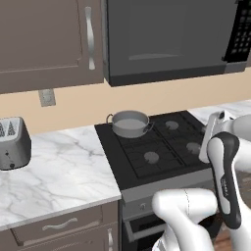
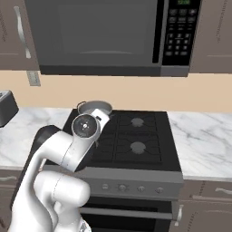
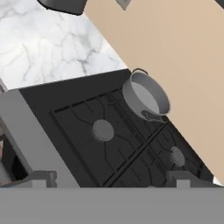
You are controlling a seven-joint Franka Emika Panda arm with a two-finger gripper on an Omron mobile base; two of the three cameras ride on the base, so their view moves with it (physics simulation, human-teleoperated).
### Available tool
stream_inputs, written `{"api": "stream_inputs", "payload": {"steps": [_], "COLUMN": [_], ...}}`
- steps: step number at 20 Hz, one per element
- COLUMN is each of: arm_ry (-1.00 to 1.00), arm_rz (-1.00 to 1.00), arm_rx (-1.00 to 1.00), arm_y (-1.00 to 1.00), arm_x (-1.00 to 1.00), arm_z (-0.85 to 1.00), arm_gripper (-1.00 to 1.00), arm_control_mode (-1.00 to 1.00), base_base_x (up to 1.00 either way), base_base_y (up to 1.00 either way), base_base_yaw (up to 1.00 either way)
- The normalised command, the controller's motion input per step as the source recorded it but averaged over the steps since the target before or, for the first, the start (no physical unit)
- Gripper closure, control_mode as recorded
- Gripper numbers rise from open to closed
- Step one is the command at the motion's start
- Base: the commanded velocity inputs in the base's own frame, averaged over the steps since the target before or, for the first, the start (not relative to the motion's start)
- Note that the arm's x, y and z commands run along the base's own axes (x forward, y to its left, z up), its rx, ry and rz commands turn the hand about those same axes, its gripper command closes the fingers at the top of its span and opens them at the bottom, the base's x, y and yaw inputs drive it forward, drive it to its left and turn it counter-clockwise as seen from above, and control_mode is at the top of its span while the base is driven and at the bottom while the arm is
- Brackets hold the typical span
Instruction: Move the pot and pan from the stove into the sink.
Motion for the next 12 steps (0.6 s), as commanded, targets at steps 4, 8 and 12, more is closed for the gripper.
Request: {"api": "stream_inputs", "payload": {"steps": [4, 8, 12], "arm_ry": [0.0, 0.0, 0.01], "arm_rz": [-0.13, -0.21, -0.2], "arm_rx": [-0.07, -0.13, -0.11], "arm_y": [0.42, 0.73, 0.62], "arm_x": [0.28, 0.36, 0.28], "arm_z": [0.0, -0.03, -0.05], "arm_gripper": [-1.0, -1.0, -1.0], "arm_control_mode": [-1.0, -1.0, -1.0], "base_base_x": [0.0, 0.0, 0.0], "base_base_y": [0.0, 0.0, 0.0], "base_base_yaw": [0.0, 0.0, 0.0]}}
